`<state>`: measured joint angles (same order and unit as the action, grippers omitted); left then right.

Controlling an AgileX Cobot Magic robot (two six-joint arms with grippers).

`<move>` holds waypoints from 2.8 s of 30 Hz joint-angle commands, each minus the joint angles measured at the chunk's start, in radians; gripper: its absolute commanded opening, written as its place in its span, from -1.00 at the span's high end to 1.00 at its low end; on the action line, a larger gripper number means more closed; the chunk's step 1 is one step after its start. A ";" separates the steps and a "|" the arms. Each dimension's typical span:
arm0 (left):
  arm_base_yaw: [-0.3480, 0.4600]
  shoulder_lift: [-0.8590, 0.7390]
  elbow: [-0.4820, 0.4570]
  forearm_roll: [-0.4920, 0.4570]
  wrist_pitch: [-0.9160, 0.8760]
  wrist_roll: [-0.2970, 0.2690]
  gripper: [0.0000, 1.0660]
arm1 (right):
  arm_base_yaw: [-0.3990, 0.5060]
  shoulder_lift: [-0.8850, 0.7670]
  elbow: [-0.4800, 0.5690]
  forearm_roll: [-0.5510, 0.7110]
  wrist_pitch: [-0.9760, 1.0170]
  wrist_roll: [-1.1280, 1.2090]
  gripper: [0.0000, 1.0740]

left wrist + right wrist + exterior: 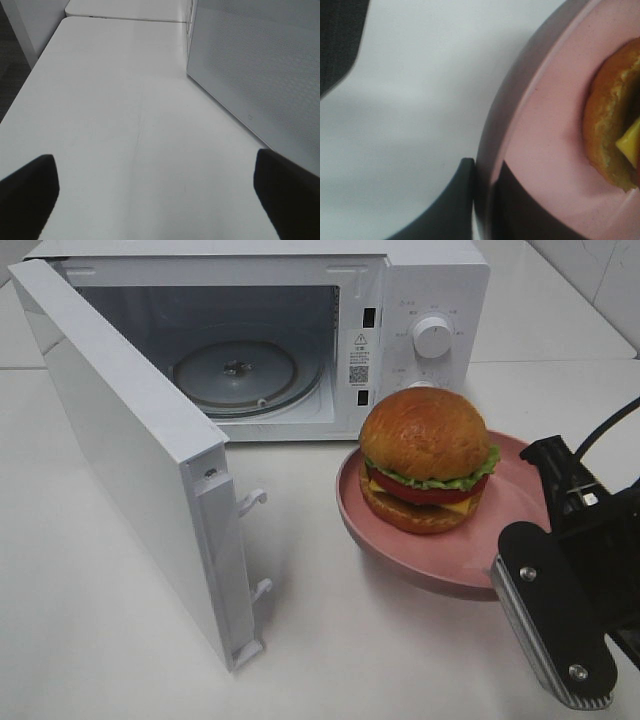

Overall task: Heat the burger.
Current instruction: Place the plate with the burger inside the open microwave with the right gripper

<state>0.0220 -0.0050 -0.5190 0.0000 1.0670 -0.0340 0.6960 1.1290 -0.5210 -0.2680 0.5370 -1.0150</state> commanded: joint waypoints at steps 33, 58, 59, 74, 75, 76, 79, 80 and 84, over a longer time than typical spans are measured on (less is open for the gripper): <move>-0.001 -0.006 0.003 0.000 0.003 -0.002 -0.84 | -0.017 0.338 -0.254 0.110 -0.255 -0.276 1.00; -0.001 -0.006 0.003 0.000 0.003 -0.001 -0.84 | -0.064 0.557 -0.489 0.251 -0.243 -0.529 1.00; -0.001 -0.006 0.003 0.000 0.003 -0.001 -0.84 | -0.064 0.557 -0.489 0.251 -0.243 -0.529 1.00; -0.001 -0.006 0.003 0.000 0.003 -0.001 -0.84 | -0.064 0.659 -0.612 0.268 -0.225 -0.557 1.00; -0.001 -0.006 0.003 0.000 0.003 -0.001 -0.84 | -0.064 0.659 -0.612 0.268 -0.225 -0.557 1.00; -0.001 -0.006 0.003 0.000 0.003 -0.001 -0.84 | -0.064 0.668 -0.624 0.268 -0.226 -0.557 1.00; -0.001 -0.006 0.003 0.000 0.003 -0.001 -0.84 | -0.064 0.676 -0.632 0.268 -0.228 -0.557 1.00; -0.001 -0.006 0.003 0.000 0.003 -0.001 -0.84 | -0.064 0.687 -0.645 0.268 -0.228 -0.557 1.00; -0.001 -0.006 0.003 0.000 0.003 -0.001 -0.84 | -0.063 0.713 -0.670 0.268 -0.227 -0.553 1.00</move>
<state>0.0220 -0.0050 -0.5190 0.0000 1.0670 -0.0340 0.6370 1.8410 -1.1600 0.0000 0.3660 -1.5730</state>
